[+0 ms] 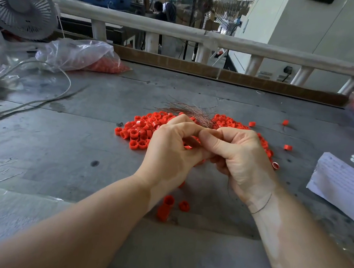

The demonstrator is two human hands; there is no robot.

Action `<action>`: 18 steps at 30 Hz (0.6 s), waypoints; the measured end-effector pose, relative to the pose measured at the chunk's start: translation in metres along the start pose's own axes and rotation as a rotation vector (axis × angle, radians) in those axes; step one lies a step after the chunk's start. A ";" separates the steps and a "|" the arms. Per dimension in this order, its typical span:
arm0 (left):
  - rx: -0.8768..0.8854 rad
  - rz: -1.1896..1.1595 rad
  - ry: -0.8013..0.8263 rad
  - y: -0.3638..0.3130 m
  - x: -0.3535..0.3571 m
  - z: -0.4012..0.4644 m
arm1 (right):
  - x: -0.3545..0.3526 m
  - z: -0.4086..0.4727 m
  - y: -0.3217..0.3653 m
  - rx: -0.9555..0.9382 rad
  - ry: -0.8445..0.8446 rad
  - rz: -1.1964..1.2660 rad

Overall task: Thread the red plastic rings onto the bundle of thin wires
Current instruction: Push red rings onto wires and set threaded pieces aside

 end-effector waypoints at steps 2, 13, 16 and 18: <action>-0.015 -0.007 -0.001 0.003 -0.001 0.001 | -0.001 0.001 -0.001 -0.003 -0.006 -0.019; -0.199 -0.366 -0.011 0.016 0.000 0.001 | 0.001 0.002 0.002 0.019 0.102 0.138; -0.212 -0.457 -0.025 0.016 -0.001 0.001 | -0.001 0.002 0.005 -0.043 0.081 0.124; -0.194 -0.477 -0.040 0.014 -0.002 0.001 | -0.001 0.003 0.007 -0.091 0.075 0.102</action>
Point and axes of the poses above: each hand's wrist, its own z-axis towards the middle knuckle, its own x-axis out of the palm, y = z × x, the point moved 7 cm from there along z, towards the middle knuckle, and after that the axes turned 4 degrees about x, right-handed, at the moved point
